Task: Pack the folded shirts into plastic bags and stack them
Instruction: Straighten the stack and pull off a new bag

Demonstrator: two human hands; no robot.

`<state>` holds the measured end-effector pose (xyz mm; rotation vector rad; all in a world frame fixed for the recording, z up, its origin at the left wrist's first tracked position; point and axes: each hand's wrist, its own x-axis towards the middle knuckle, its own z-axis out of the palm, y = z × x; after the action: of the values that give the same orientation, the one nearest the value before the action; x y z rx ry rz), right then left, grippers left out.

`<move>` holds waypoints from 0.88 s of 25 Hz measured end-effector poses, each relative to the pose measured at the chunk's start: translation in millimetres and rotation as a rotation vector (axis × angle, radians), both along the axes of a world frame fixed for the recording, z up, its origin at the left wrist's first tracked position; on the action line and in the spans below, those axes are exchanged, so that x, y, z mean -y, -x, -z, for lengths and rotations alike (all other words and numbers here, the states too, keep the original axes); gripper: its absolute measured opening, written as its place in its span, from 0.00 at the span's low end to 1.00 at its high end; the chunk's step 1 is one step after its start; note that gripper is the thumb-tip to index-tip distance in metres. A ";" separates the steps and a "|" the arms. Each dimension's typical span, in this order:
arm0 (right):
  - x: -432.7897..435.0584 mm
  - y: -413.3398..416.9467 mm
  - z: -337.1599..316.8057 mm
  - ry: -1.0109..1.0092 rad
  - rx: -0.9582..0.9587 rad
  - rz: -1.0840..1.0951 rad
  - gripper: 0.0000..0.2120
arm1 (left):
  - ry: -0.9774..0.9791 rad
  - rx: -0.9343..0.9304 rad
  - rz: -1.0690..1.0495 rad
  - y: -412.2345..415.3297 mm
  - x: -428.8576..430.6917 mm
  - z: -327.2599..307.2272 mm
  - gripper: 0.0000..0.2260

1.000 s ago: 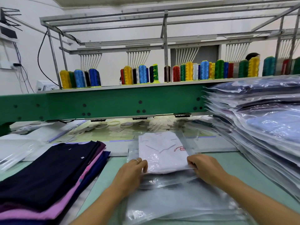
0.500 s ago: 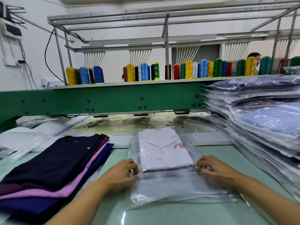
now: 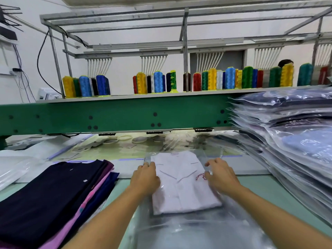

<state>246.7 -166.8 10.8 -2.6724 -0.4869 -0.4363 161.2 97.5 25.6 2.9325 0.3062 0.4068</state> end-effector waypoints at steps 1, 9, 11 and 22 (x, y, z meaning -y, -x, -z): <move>-13.3 -11.2 -3.0 0.006 -0.010 -0.012 0.19 | 0.010 0.010 -0.010 -14.7 1.9 -1.5 0.18; -117.6 -100.7 0.4 0.142 -0.088 -0.147 0.27 | 0.070 0.052 0.018 -127.6 10.5 11.4 0.24; -126.6 -116.6 10.3 0.209 -0.161 -0.146 0.28 | 0.089 -0.017 0.040 -142.9 9.9 21.5 0.24; -78.2 -138.8 31.4 0.211 -0.333 -0.012 0.37 | 0.173 -0.067 -0.131 -130.7 -16.1 52.0 0.36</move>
<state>385.5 -88.6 -20.5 -2.8617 -0.4684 0.0718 291.9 113.6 -26.4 2.7693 0.5179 0.2836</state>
